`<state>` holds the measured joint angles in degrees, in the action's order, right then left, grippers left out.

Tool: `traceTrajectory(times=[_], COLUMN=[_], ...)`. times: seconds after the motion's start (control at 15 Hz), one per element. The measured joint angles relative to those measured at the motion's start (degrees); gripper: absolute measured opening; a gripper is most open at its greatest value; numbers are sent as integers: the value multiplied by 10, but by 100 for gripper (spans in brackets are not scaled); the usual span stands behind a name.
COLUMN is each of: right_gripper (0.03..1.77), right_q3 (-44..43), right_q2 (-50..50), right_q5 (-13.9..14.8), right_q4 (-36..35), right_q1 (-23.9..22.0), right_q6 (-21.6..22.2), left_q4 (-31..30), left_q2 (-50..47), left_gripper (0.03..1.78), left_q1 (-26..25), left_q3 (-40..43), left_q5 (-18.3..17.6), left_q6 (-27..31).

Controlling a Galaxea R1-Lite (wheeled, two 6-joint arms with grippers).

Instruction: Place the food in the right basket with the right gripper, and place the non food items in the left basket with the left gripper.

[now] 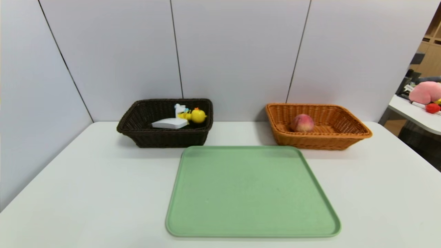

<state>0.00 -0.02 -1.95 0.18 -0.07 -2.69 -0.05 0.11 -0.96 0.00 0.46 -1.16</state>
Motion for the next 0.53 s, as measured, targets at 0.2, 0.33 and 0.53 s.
traceTrajectory(times=[0.2,0.33,0.53], right_gripper=[170,170,170], right_q3=[0,0,0], right_q2=[0,0,0], right_q5=[1,6,20], right_q4=[0,-1,-1], right_q1=[0,0,1], right_q6=[5,13,37], left_q4=[-4,-5,-5], left_q2=[0,0,0], left_gripper=[169,169,169], left_q1=[0,0,0], left_q3=[0,0,0], left_q5=[15,17,17], left_q6=[-26,-29,-29])
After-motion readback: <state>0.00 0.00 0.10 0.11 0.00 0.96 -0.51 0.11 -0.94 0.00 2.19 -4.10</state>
